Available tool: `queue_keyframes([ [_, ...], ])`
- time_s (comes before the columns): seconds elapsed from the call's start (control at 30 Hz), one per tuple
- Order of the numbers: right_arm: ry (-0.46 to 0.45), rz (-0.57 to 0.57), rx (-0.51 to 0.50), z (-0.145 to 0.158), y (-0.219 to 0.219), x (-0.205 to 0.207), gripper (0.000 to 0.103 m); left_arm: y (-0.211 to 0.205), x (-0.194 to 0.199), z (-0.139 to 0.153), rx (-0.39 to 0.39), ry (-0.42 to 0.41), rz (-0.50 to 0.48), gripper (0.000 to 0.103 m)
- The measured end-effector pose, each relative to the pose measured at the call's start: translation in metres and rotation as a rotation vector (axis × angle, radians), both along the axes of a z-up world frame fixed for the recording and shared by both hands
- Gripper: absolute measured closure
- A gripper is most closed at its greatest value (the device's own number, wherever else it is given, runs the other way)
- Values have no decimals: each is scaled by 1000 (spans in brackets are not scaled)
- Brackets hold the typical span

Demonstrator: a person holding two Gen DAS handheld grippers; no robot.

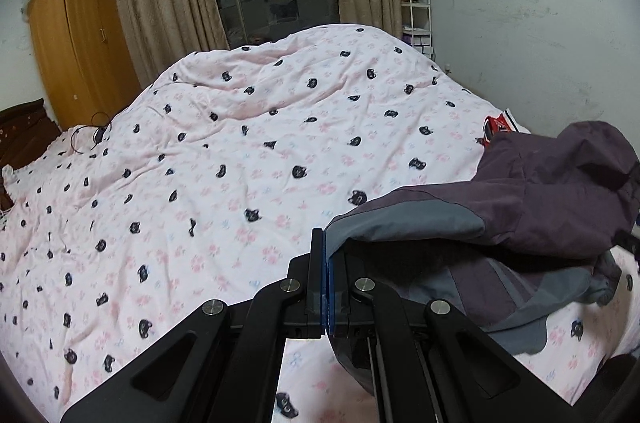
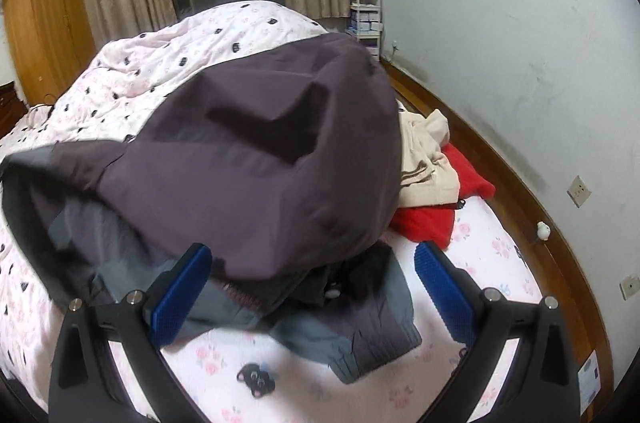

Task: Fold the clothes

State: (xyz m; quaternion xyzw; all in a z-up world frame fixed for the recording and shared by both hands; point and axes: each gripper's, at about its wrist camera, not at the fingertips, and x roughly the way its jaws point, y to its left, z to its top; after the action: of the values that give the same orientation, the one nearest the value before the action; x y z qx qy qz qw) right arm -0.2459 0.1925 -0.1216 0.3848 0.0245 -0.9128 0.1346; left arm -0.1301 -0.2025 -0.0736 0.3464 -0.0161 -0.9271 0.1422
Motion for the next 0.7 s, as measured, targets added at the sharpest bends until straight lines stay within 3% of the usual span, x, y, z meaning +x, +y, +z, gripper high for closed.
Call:
queue_keyframes([
  [0.1,-6,-9,0,-1,-4,-10,5,1,8,-1,-5,4,1,103],
  [0.13,-21,-6,1,-3,-5,-14,22,2,10,-1,-5,5,0,103],
  [0.17,-43,-1,-1,-5,-6,-18,46,2,11,-1,-5,5,-2,103],
  [0.27,-118,24,-57,-11,-5,-28,79,2,16,0,-10,7,1,103],
  [0.37,-128,55,-100,-6,-7,-25,97,-2,25,1,-4,11,13,102],
  [0.47,-103,90,-132,6,-10,-16,100,-10,36,4,-3,18,37,103],
  [0.7,11,220,-176,67,-38,21,100,-37,75,11,-1,31,120,102],
])
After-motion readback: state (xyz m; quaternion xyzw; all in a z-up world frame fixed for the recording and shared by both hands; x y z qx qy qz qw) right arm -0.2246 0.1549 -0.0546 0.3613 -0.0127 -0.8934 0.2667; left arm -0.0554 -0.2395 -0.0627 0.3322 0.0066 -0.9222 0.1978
